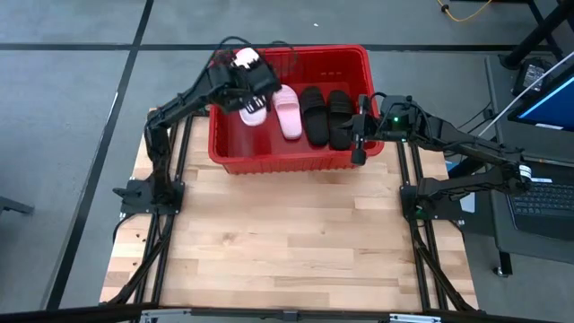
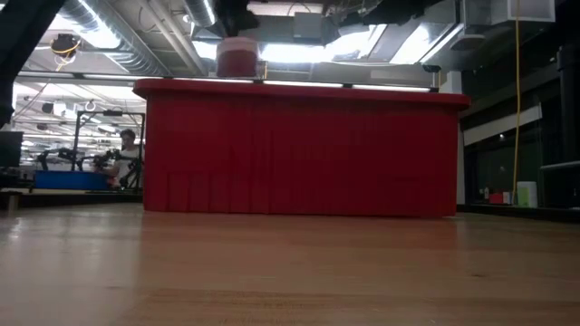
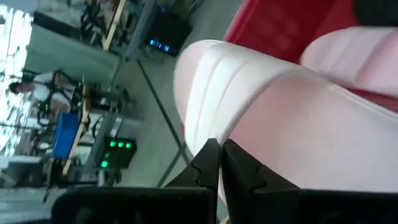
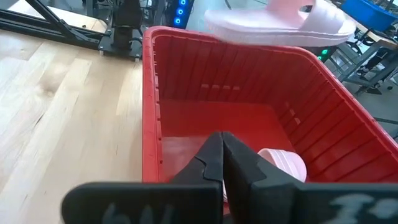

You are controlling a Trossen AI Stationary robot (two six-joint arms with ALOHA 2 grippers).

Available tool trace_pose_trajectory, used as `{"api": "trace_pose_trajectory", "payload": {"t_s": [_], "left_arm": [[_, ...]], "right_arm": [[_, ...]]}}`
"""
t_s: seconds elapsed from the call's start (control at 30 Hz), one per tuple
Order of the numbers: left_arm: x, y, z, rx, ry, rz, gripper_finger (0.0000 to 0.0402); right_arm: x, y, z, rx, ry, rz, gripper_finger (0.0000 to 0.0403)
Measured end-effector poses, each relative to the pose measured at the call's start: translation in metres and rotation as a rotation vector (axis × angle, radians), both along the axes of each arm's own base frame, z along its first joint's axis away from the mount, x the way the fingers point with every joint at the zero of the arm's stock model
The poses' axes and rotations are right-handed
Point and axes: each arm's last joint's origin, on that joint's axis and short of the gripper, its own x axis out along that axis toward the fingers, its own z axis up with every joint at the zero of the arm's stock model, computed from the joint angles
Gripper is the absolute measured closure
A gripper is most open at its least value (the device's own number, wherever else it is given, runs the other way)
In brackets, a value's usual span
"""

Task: Pick and place slides into bin
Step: Put the pink slide into the red bin

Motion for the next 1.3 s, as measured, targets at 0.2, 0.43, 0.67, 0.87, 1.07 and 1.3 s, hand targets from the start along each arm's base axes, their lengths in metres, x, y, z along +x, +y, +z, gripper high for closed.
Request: {"api": "trace_pose_trajectory", "payload": {"t_s": [0.2, 0.43, 0.67, 0.87, 1.07, 1.3], "left_arm": [[-0.004, 0.023, 0.0, -0.052, -0.024, -0.011, 0.0399], [0.011, 0.047, -0.03, -0.079, 0.022, -0.055, 0.0399], [0.011, 0.066, -0.084, -0.17, 0.131, -0.007, 0.0399], [0.019, 0.084, -0.122, -0.221, 0.07, -0.069, 0.0399], [0.014, 0.103, -0.15, -0.238, 0.033, -0.071, 0.0399], [0.005, 0.118, -0.174, -0.259, 0.015, -0.078, 0.0399]], "right_arm": [[0.01, -0.004, -0.003, -0.003, -0.01, 0.0, 0.0398], [0.023, -0.009, -0.014, 0.024, 0.023, -0.008, 0.0398], [0.025, -0.017, -0.018, 0.045, 0.039, -0.042, 0.0398], [0.022, -0.024, -0.018, 0.045, 0.037, -0.071, 0.0398], [0.019, -0.03, -0.019, 0.068, 0.035, -0.107, 0.0398], [0.017, -0.035, -0.018, 0.063, 0.034, -0.125, 0.0398]]}}
